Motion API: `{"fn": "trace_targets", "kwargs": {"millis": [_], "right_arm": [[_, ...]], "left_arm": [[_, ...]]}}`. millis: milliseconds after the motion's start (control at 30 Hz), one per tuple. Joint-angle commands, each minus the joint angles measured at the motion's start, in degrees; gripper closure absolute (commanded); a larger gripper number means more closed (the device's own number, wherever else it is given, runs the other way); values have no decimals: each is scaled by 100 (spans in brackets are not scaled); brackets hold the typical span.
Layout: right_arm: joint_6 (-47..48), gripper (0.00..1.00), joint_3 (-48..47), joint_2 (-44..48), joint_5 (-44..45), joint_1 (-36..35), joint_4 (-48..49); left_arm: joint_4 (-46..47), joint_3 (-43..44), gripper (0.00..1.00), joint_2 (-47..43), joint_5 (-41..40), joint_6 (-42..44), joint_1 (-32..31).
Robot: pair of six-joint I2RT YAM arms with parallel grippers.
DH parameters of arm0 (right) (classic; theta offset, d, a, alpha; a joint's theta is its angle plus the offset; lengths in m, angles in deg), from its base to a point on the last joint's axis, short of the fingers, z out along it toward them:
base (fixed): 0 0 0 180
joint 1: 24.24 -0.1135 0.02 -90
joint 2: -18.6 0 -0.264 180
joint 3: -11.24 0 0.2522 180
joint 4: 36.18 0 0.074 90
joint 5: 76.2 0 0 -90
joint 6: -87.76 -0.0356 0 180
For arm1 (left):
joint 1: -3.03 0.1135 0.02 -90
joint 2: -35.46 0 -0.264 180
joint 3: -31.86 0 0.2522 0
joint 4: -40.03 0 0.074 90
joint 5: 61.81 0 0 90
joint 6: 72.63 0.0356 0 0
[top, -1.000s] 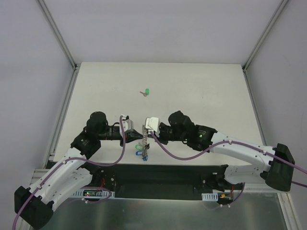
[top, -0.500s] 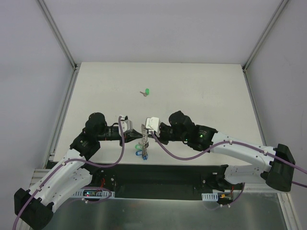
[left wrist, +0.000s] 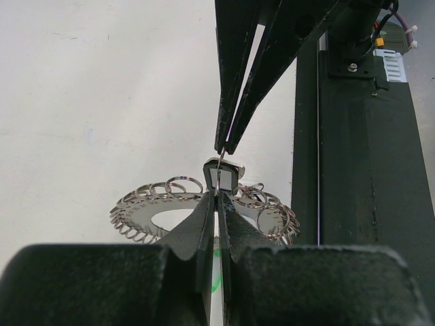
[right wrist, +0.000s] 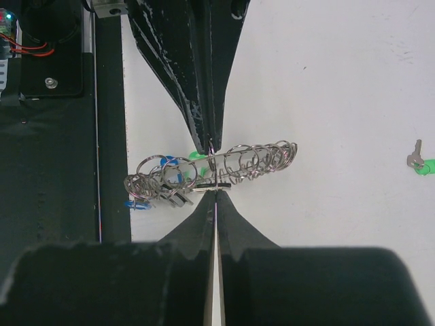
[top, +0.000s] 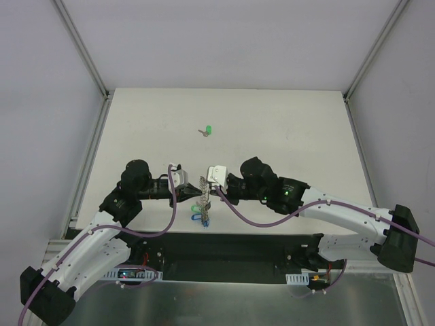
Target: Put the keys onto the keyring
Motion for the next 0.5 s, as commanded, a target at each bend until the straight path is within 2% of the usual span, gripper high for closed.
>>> {"fn": "trace_targets", "kwargs": {"millis": [0,467], "right_arm": [[-57,99,-49,167,-88,-24,116],[-101,99,-136,18,-88,-32,63]], "left_arm": [[421,36,100,-90,35,-40,56],[448,36,100,-90,140,-49,56]]}}
